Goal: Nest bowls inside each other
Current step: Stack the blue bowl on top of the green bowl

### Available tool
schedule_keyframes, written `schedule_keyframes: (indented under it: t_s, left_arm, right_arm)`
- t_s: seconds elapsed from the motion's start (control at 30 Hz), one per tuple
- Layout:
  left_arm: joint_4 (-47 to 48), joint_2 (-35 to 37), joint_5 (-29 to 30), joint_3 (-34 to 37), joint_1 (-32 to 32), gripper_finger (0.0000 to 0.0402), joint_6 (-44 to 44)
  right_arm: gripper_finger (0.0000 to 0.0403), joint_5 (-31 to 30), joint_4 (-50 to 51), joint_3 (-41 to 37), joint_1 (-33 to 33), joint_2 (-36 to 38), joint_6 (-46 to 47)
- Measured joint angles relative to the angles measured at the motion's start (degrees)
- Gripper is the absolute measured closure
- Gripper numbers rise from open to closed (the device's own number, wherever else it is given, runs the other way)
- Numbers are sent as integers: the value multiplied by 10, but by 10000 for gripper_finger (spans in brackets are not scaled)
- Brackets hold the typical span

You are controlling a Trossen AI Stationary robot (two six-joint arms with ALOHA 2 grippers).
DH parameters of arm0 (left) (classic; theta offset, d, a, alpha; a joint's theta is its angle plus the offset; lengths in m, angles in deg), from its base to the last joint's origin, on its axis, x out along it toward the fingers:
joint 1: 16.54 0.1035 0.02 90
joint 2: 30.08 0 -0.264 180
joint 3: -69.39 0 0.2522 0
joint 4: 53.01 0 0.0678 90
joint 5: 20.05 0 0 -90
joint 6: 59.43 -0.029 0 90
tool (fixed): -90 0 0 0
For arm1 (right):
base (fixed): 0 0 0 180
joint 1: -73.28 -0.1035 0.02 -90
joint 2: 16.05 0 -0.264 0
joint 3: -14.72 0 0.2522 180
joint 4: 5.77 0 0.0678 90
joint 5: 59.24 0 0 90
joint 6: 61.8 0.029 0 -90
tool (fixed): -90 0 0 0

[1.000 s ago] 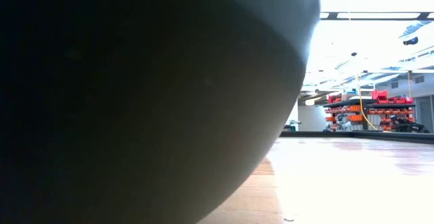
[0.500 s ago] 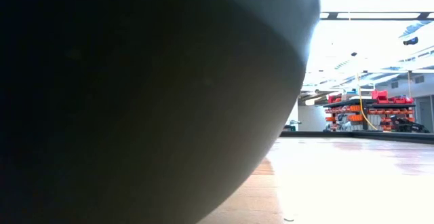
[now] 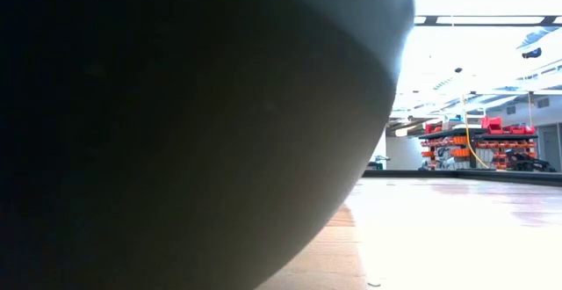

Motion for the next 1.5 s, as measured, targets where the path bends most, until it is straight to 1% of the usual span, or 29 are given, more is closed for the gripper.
schedule_keyframes:
  t_s: [0.07,0.23,0.4,0.6,0.8,0.93,1.27,1.5]
  left_arm:
    - [-5,0,-9,10,4,271,0]
    - [-4,0,-7,22,18,275,-3]
    - [-13,0,-5,24,32,277,-7]
    - [-18,-2,-5,24,33,270,-7]
    - [-27,-33,-5,24,33,268,-15]
    - [-25,-53,-19,24,33,273,-27]
    - [-48,-92,-20,24,33,270,-35]
    - [-59,-121,-31,24,33,289,-55]
  right_arm:
    - [311,0,0,0,0,0,0]
    - [311,0,0,0,0,0,0]
    - [311,0,0,0,0,0,0]
    - [311,0,-1,-1,0,0,0]
    - [311,0,-10,-29,0,0,2]
    - [311,0,-17,-48,0,-1,2]
    - [311,0,-22,-54,0,0,10]
    - [311,0,-25,-54,0,0,6]
